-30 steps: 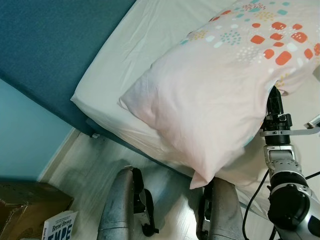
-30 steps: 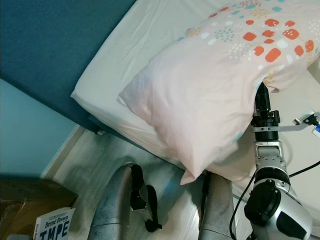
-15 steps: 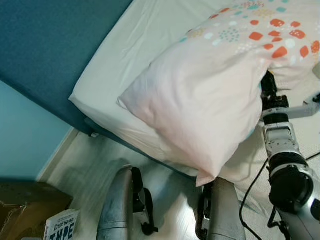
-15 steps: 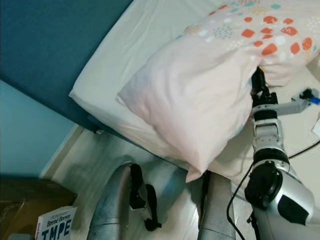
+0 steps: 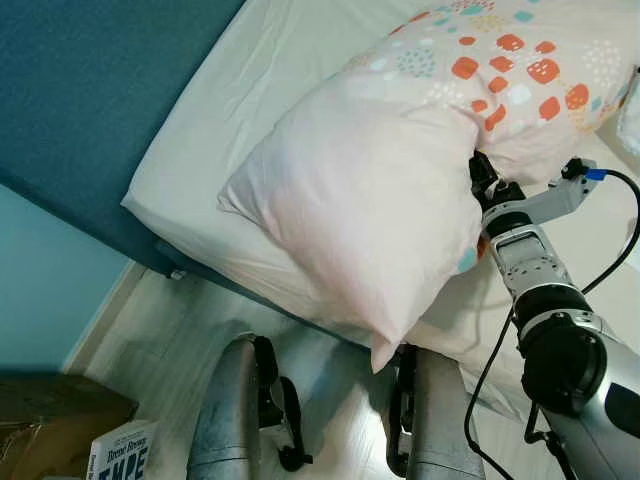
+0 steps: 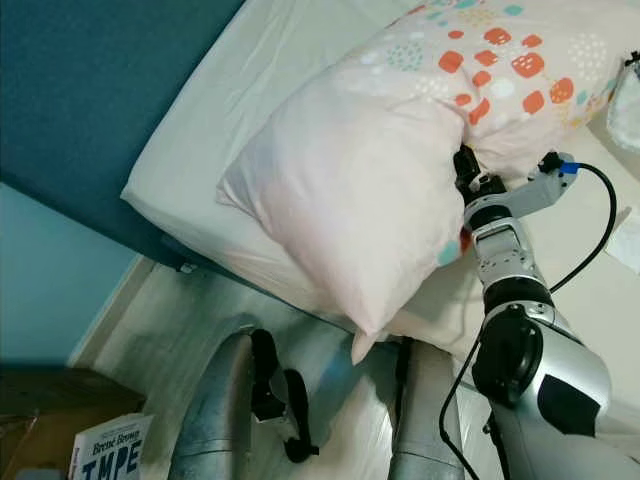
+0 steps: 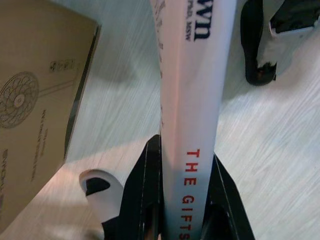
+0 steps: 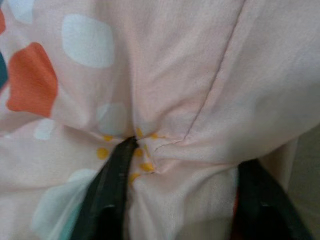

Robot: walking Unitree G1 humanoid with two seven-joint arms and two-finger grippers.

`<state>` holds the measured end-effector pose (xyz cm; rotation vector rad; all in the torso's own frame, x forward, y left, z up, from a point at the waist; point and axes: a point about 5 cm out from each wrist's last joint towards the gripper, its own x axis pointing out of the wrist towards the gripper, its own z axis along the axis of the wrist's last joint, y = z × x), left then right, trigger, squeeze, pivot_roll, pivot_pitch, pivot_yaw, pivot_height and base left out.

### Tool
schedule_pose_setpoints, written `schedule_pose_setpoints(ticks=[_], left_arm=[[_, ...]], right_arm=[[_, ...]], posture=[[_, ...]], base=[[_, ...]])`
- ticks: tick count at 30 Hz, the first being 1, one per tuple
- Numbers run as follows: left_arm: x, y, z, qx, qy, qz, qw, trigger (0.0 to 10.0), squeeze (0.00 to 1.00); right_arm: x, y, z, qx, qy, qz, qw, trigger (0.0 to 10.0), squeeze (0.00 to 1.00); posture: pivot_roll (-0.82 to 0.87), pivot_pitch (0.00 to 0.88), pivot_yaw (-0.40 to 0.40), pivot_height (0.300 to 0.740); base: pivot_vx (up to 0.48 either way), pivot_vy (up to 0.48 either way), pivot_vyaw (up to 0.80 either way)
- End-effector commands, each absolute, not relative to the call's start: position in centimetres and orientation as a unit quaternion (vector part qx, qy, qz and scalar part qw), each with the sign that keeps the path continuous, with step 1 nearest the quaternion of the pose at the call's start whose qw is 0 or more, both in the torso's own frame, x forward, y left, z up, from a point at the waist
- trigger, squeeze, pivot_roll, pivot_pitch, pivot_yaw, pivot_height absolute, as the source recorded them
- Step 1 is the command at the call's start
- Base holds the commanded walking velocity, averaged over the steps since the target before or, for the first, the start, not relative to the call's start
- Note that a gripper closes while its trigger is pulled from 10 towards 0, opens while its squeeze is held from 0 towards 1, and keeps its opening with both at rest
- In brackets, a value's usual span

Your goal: Clean up the room

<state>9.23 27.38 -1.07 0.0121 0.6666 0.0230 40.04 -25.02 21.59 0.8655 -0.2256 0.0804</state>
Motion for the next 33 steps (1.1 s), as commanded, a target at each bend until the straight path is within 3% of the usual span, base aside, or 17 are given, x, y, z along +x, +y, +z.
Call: schedule_pose_setpoints(ticks=[1, 11, 16, 20, 23, 24, 25, 29, 33], left_arm=[[7.8, 27.4, -2.2, -0.008, 0.357, 0.030, 0.933, 10.0, 0.00], [9.8, 27.0, -3.1, -0.019, 0.342, 0.045, 0.939, 10.0, 0.00], [12.1, 27.5, -3.0, -0.023, 0.316, 0.063, 0.946, 10.0, 0.00], [16.1, 28.3, -1.9, -0.029, 0.267, 0.085, 0.960, 10.0, 0.00], [18.6, 28.5, -1.1, -0.030, 0.239, 0.092, 0.966, 10.0, 0.00], [20.7, 28.8, -0.2, -0.033, 0.213, 0.098, 0.972, 10.0, 0.00], [21.8, 28.7, 0.3, -0.036, 0.200, 0.099, 0.974, 10.0, 0.00], [23.8, 28.5, 1.1, -0.047, 0.181, 0.104, 0.977, 10.0, 0.00], [25.4, 28.1, 1.6, -0.057, 0.168, 0.107, 0.978, 10.0, 0.00]], right_arm=[[39.8, -24.6, 20.0, 0.433, -0.085, 0.038, 0.896, 0.0, 0.00], [39.4, -25.8, 20.4, 0.402, -0.103, 0.050, 0.908, 0.0, 0.00], [39.2, -25.6, 19.6, 0.363, -0.084, 0.052, 0.927, 0.0, 0.00], [39.2, -24.2, 18.3, 0.309, -0.050, 0.075, 0.947, 0.0, 0.00], [39.4, -22.8, 18.9, 0.309, -0.069, 0.131, 0.940, 0.0, 0.00], [39.5, -20.9, 21.4, 0.304, -0.127, 0.230, 0.916, 0.0, 0.00], [39.4, -20.0, 22.8, 0.306, -0.153, 0.270, 0.900, 0.0, 0.00], [39.5, -18.9, 24.1, 0.290, -0.164, 0.301, 0.894, 0.0, 0.00], [39.9, -18.8, 23.0, 0.266, -0.127, 0.264, 0.918, 0.0, 0.00]], posture=[[0.24, 0.511, 0.071, 0.588], [0.19, 0.449, 0.026, 0.588], [0.16, 0.377, -0.009, 0.588], [0.14, 0.301, -0.030, 0.588], [0.13, 0.248, -0.037, 0.588], [0.12, 0.213, -0.042, 0.588], [0.10, 0.173, -0.044, 0.588], [0.08, 0.131, -0.047, 0.588], [0.06, 0.085, -0.042, 0.588]], base=[[0.000, 0.000, 0.00], [0.000, 0.000, 0.00], [0.000, 0.000, 0.00], [0.000, 0.000, 0.00], [0.000, 0.000, 0.00], [0.000, 0.000, 0.00], [0.000, 0.000, 0.00], [0.000, 0.000, 0.00], [0.000, 0.000, 0.00]])
